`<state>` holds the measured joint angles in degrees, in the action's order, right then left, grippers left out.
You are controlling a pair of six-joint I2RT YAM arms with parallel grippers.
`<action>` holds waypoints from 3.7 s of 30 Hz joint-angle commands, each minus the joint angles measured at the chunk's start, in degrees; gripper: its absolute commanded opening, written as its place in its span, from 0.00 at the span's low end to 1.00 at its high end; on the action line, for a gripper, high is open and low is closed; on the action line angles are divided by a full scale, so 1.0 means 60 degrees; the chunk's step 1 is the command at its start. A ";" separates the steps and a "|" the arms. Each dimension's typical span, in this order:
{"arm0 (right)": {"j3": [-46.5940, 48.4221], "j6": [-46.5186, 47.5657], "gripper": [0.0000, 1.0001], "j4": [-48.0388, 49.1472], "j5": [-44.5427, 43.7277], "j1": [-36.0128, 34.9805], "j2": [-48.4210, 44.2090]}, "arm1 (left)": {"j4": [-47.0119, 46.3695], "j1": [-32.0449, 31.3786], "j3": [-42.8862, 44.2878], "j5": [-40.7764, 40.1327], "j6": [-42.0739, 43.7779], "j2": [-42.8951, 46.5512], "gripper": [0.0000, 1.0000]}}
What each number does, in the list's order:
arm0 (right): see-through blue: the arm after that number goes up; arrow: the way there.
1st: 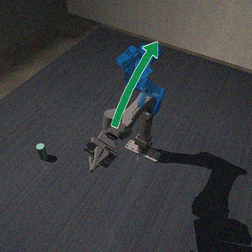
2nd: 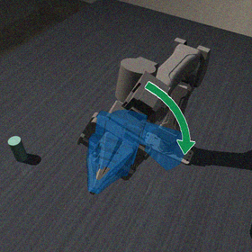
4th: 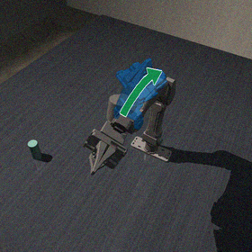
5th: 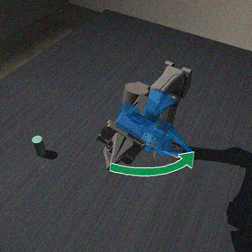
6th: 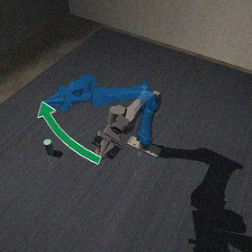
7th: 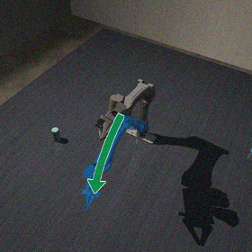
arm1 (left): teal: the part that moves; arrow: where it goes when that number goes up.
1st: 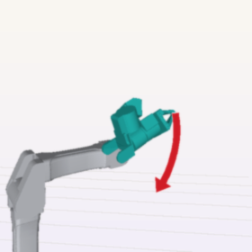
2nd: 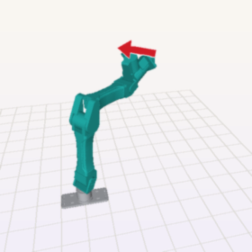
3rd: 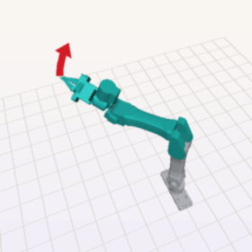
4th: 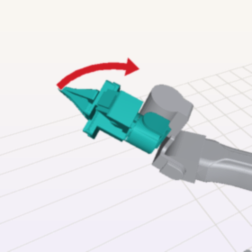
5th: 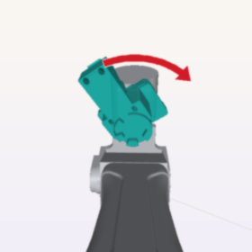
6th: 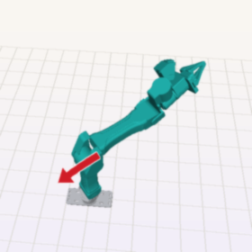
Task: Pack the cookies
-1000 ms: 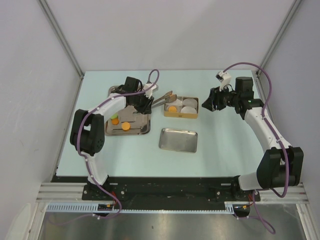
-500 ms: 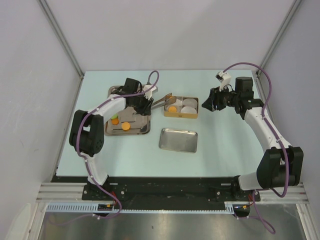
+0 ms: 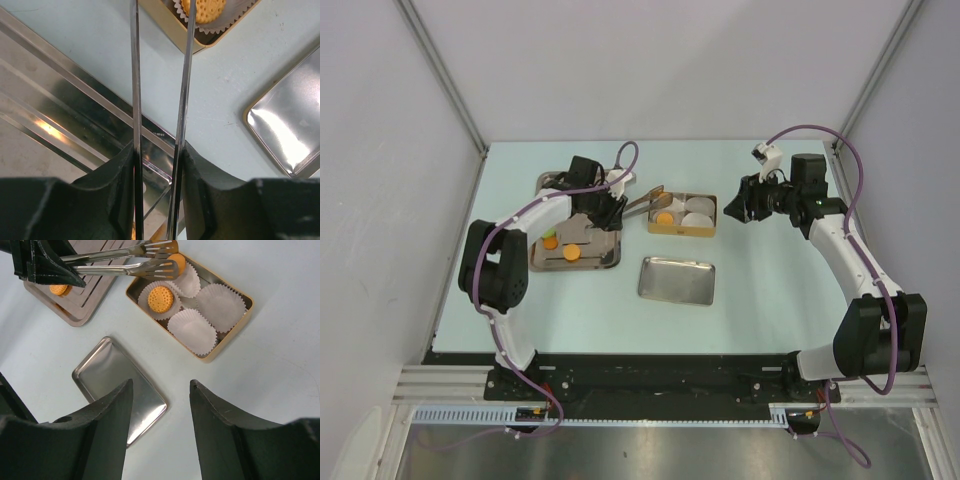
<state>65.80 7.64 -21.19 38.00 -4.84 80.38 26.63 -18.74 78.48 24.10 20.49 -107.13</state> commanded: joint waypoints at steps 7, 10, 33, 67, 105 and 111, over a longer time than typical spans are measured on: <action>0.0034 0.0177 0.53 0.0075 0.0171 0.0045 0.0080 | -0.0381 -0.0055 0.0002 -0.0091 -0.0031 0.0570 0.44; 0.0034 0.0177 0.54 0.0060 0.0171 0.0045 0.0095 | -0.0352 -0.0040 0.0016 -0.0105 -0.0031 0.0585 0.45; 0.0034 0.0206 0.53 0.0075 0.0171 0.0045 0.0109 | -0.0352 0.0003 -0.0584 -0.0090 -0.0148 0.1873 0.47; 0.0034 0.0192 0.53 0.0060 0.0244 0.0045 0.0124 | 0.0467 0.6038 -0.3308 0.0172 0.1447 0.3924 0.49; 0.0034 0.0206 0.53 0.0031 0.0229 0.0031 0.0197 | 0.2402 0.7796 -0.3778 0.1125 0.2898 0.3852 0.51; 0.0034 0.0221 0.53 0.0031 0.0215 0.0016 0.0241 | 0.2402 0.7841 -0.3778 0.1213 0.2913 0.3749 0.51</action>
<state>65.80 7.84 -21.58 38.41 -4.84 81.17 41.28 27.59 53.60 28.84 37.47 -84.38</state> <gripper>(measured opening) 0.536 0.510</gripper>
